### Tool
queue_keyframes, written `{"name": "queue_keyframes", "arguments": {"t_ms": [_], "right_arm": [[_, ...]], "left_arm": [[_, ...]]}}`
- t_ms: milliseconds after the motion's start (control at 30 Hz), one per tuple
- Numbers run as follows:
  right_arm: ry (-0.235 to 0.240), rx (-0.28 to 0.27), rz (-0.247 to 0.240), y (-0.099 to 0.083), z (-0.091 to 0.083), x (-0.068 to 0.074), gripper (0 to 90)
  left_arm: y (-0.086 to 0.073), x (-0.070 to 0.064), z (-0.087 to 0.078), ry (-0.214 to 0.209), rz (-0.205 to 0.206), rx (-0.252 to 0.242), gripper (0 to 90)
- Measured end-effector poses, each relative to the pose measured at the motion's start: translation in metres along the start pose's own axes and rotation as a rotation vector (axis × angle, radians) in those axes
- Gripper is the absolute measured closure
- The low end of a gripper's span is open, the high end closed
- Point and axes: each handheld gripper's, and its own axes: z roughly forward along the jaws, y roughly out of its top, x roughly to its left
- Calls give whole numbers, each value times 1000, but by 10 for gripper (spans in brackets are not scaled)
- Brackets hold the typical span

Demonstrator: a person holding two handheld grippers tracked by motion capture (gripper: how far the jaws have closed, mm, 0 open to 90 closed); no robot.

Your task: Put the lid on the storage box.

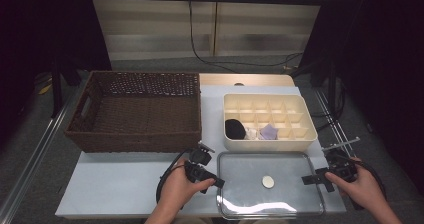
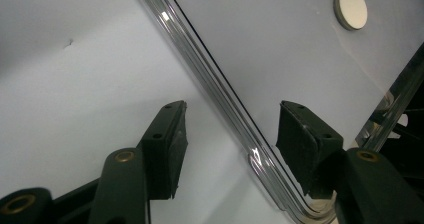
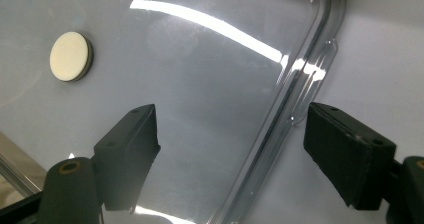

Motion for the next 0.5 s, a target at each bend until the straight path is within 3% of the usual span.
{"name": "queue_keyframes", "arguments": {"t_ms": [100,233,500], "right_arm": [[8,22,38,-1,-2,0,275],[24,15,52,-2,-2,0,283],[8,29,70,-3,-3,2,312]], "left_arm": [[0,-1,0,1,-8,4,458],[1,-1,1,-5,-23,15,478],[4,-5,4,-4,-56,25,486]]}}
